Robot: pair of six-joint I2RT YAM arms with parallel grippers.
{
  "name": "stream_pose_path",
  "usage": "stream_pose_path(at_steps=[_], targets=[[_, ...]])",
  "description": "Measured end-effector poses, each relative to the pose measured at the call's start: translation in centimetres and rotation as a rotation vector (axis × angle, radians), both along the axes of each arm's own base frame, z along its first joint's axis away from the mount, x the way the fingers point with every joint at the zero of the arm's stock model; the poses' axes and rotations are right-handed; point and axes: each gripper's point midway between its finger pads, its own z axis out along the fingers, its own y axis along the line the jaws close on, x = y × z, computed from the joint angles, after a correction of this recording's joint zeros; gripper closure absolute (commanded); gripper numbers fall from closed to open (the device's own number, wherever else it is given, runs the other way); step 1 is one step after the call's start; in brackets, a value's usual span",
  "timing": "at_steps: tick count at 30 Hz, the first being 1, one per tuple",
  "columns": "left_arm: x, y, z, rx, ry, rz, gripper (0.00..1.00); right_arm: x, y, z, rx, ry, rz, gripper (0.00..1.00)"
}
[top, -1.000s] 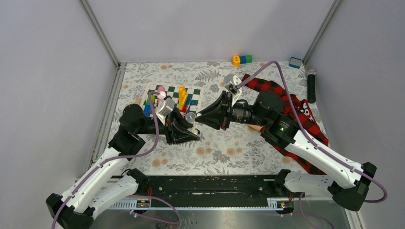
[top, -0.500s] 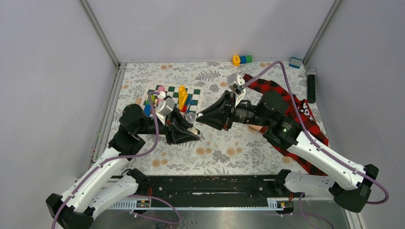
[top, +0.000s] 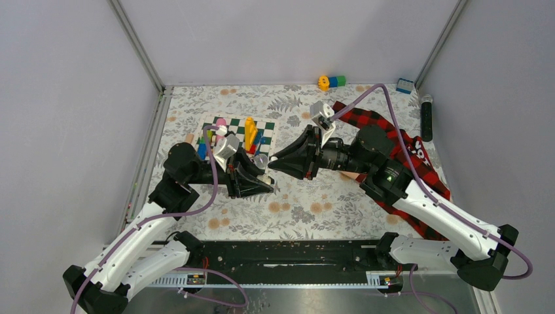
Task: Paint the nails
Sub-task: Unscrew the nail polish bottle.
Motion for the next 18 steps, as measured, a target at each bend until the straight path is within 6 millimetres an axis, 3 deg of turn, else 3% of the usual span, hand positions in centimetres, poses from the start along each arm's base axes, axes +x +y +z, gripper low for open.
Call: stream_pose_path(at_steps=[18], targets=[[0.00, 0.00, -0.01, 0.000, 0.000, 0.000, 1.00, 0.33, 0.44, -0.64, -0.015, 0.012, 0.000, 1.00]])
